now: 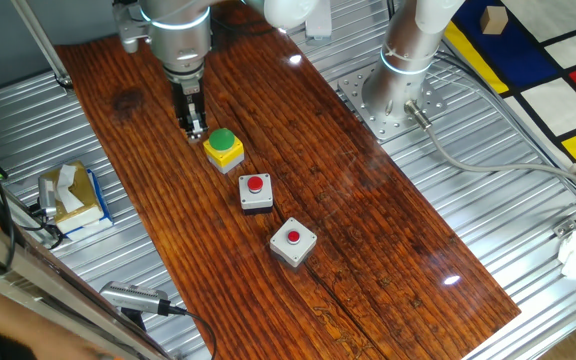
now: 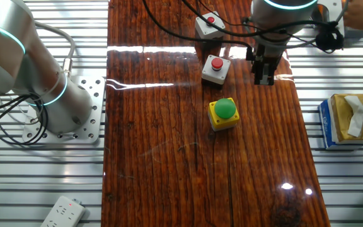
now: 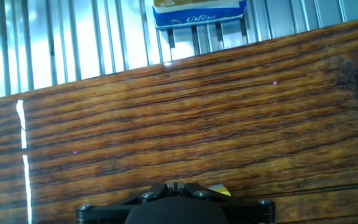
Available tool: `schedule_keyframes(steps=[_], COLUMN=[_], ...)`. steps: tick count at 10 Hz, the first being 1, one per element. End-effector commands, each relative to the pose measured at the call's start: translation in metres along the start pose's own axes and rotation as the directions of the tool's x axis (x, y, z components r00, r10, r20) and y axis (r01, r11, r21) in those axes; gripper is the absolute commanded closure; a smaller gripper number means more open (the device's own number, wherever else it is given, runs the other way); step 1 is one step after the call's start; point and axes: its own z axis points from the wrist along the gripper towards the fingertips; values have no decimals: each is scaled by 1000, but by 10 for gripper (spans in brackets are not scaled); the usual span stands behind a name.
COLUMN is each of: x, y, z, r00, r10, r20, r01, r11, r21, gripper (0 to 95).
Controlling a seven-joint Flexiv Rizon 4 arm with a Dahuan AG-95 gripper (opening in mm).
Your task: Press three buttons from left to right in sequence
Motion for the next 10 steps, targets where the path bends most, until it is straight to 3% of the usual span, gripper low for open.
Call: schedule_keyframes(steps=[1, 10], x=[1, 1], y=[0, 0], z=[-1, -1], r00=[998, 999], r10=[58, 42], r20=[2, 1], r01=[-58, -42], r11=[998, 999], r21=[-3, 1], gripper=[950, 950])
